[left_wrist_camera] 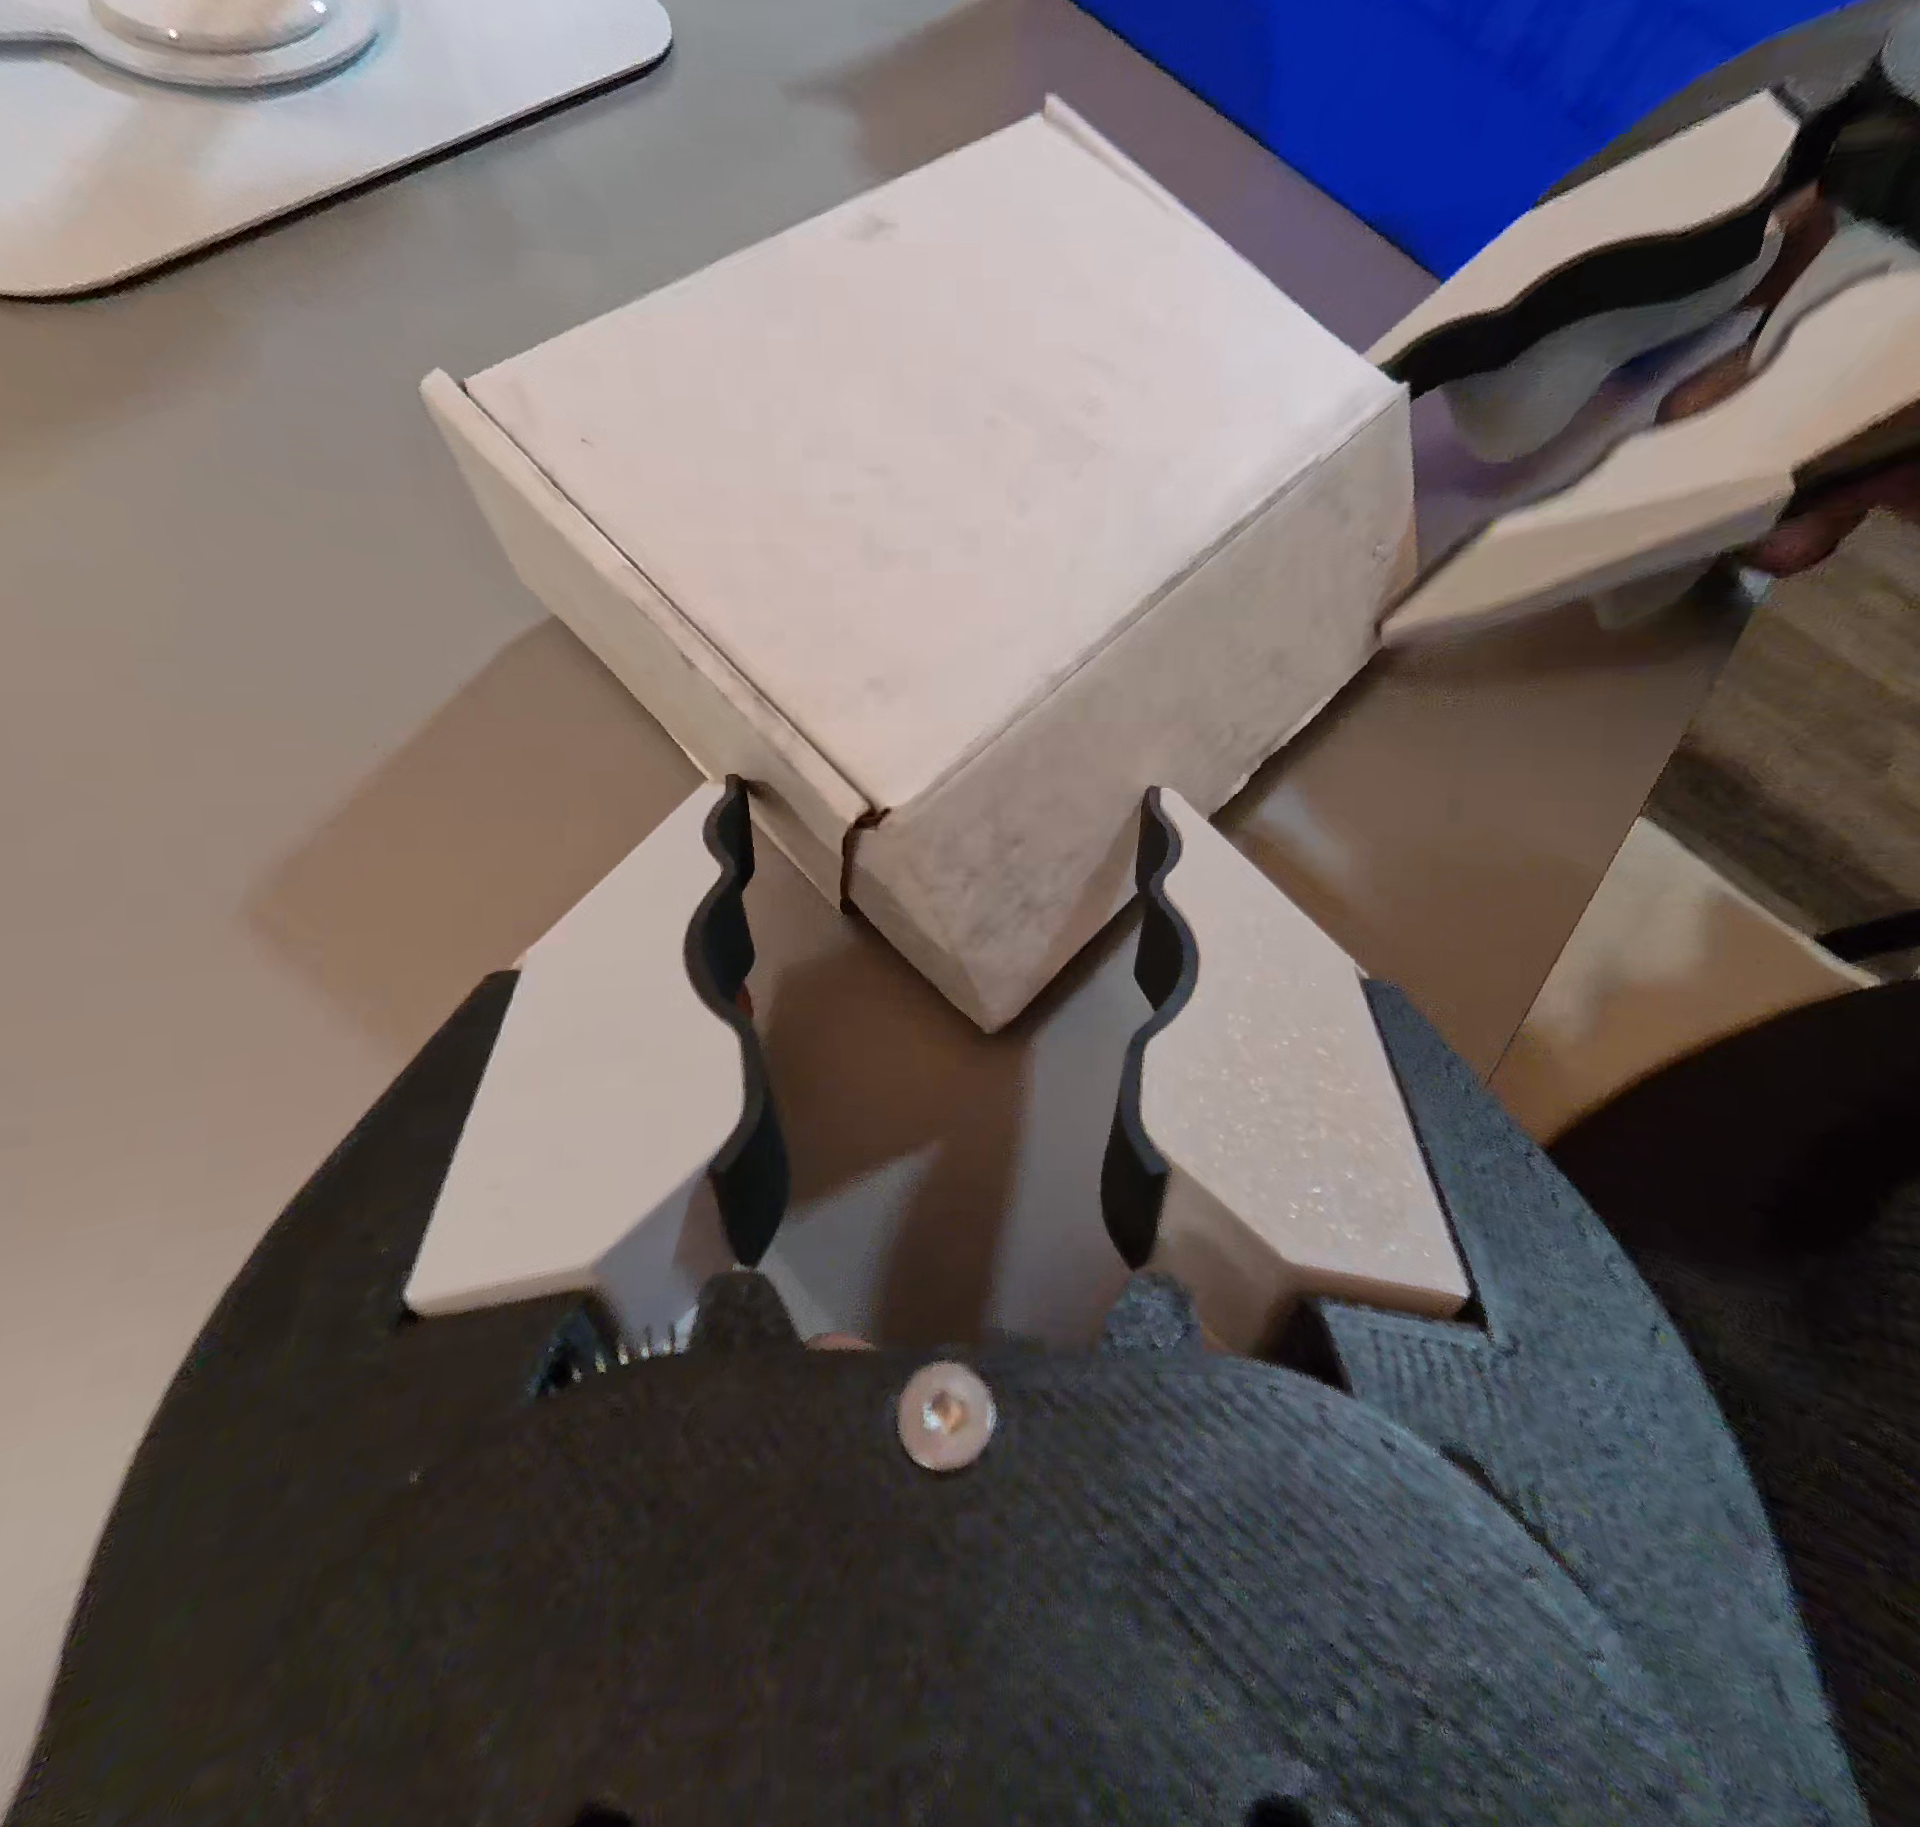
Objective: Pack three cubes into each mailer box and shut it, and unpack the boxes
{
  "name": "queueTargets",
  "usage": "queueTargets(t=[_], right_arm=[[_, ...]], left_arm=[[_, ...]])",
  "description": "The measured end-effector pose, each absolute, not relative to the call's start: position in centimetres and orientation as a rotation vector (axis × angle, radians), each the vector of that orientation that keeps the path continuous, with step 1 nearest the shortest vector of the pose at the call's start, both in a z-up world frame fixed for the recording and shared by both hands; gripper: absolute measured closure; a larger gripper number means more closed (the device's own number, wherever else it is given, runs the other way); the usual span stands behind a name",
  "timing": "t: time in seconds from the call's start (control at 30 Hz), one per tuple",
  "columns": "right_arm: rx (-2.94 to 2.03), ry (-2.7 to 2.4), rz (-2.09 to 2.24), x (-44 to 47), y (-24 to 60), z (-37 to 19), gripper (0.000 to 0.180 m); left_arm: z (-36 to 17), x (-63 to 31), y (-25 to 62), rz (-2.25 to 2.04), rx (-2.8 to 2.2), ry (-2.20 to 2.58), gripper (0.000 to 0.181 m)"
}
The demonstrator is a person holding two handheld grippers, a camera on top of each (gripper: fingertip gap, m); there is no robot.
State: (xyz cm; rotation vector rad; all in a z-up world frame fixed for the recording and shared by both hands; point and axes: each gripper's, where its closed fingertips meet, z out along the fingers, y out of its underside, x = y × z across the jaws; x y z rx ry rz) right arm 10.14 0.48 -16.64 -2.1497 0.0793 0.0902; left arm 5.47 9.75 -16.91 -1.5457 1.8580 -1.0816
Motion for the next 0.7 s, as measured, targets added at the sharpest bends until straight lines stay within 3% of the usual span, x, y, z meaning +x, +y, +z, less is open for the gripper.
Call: queueTargets(t=[0.13, 0.7], right_arm=[[-2.132, 0.108, 0.156, 10.1, 0.1, -16.5, 0.14], [-2.148, 0.088, 0.064, 10.5, -0.4, -15.4, 0.148]], left_arm=[[-17.1, 5.1, 9.7, -0.989, -1.457, 1.895, 0.109], [-16.5, 4.8, 9.7, -0.998, -1.434, 1.893, 0.12]])
